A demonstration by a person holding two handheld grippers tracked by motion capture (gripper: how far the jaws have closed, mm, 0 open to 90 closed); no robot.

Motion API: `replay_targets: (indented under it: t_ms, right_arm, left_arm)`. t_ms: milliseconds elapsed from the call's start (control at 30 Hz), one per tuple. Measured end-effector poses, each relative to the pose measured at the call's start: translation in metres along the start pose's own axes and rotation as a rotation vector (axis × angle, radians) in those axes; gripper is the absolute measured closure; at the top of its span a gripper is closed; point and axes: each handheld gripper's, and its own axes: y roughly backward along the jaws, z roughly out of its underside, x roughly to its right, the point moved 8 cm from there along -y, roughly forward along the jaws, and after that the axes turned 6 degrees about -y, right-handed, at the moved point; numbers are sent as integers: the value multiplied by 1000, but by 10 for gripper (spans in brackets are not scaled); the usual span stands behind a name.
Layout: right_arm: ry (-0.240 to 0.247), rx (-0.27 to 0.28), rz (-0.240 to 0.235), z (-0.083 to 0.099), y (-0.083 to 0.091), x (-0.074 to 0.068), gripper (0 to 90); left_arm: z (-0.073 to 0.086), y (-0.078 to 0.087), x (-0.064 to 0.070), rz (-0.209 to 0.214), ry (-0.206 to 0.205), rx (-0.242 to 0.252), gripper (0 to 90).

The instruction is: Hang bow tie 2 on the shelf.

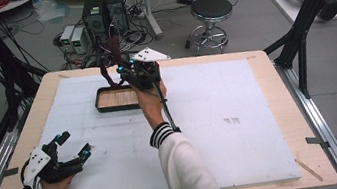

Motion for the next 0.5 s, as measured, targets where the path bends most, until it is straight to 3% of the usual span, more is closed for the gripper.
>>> replay_targets:
  t_ms: [500]
  right_arm:
    - [-9, 2, 43, 2, -19, 1, 773]
  left_arm:
    - [0, 0, 0, 1, 2, -2, 124]
